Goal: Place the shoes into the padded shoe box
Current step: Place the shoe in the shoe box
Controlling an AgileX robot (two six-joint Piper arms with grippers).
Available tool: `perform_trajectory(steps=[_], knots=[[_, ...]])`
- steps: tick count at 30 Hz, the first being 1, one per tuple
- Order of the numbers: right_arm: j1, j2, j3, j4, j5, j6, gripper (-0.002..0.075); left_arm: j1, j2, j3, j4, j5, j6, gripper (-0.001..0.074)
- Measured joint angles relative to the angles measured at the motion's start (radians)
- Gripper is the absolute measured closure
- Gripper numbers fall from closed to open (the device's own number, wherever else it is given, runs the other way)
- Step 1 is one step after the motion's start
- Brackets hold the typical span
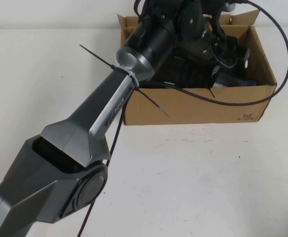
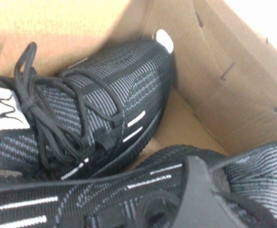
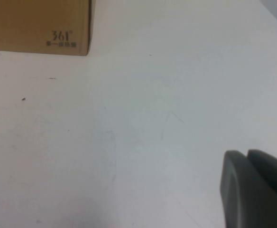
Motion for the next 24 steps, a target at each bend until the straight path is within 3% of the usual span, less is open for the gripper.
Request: perform_trajectory(steps=[24], knots=[[0.000,0.000,0.000,0.000,0.000,0.000,0.0735,-0.016,0.010,0.008,0.016,0.026,0.129,0.0433]])
